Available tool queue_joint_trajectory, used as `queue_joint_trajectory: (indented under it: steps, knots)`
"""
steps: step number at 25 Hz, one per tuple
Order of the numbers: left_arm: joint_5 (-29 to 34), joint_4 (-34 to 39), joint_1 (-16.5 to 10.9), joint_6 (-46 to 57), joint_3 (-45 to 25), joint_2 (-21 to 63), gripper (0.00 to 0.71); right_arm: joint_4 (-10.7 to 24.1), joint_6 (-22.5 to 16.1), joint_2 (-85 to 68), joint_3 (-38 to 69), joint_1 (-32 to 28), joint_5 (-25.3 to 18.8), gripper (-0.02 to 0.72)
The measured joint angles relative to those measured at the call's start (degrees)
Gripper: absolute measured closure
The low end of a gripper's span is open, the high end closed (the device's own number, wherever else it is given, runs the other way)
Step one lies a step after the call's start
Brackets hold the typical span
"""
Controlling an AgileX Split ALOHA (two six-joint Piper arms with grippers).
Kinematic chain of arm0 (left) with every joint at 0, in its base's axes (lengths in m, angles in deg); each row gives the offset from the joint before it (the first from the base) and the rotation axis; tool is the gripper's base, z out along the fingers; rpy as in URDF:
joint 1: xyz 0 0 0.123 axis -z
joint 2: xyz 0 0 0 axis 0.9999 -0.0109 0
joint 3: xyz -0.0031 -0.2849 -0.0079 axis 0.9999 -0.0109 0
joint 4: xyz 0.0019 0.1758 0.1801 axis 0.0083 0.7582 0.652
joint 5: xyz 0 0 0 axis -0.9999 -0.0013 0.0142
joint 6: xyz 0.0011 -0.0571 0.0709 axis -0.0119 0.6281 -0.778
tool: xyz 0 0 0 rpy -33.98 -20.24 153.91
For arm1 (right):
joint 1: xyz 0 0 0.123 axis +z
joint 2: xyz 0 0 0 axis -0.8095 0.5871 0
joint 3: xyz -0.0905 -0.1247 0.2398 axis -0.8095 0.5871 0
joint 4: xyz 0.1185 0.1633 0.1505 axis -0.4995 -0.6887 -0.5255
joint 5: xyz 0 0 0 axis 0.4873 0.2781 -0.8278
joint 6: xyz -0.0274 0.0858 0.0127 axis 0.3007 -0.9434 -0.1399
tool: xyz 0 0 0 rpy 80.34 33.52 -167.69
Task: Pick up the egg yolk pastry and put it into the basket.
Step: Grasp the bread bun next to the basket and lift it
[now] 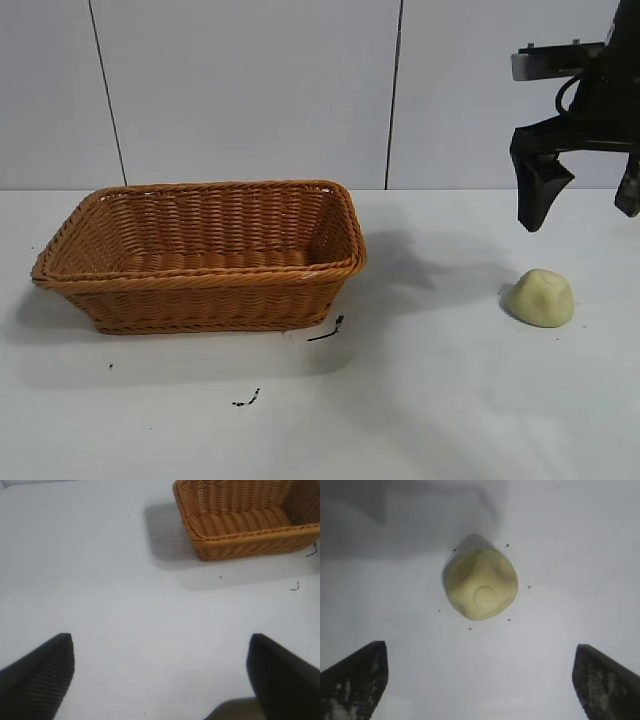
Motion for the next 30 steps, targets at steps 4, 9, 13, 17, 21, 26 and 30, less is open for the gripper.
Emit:
queue_joint_trajectory:
  steps: [4,9,13,17,21,26,30]
  knots:
    - [0.0,0.0,0.0,0.0,0.0,0.0,0.014,-2.3,0.0,3.7,0.0,0.0,3.2,0.010]
    - [0.0,0.0,0.0,0.0,0.0,0.0,0.014,-2.6,0.0,7.2,0.0,0.0,4.4,0.010]
    - [0.0,0.0,0.0,0.0,0.0,0.0,0.014,-2.8,0.0,8.3,0.0,0.0,4.4,0.010]
    - [0.0,0.0,0.0,0.0,0.0,0.0,0.014,-2.8,0.0,8.3,0.0,0.0,4.1,0.139]
    - [0.0,0.0,0.0,0.0,0.0,0.0,0.014,-2.3,0.0,8.3,0.0,0.0,3.9,0.367]
    - [0.0,0.0,0.0,0.0,0.0,0.0,0.014,-1.3,0.0,8.1,-0.1,0.0,3.7,0.425]
    - [0.0,0.0,0.0,0.0,0.0,0.0,0.014,-0.2,0.0,5.4,-1.1,0.0,2.1,0.432]
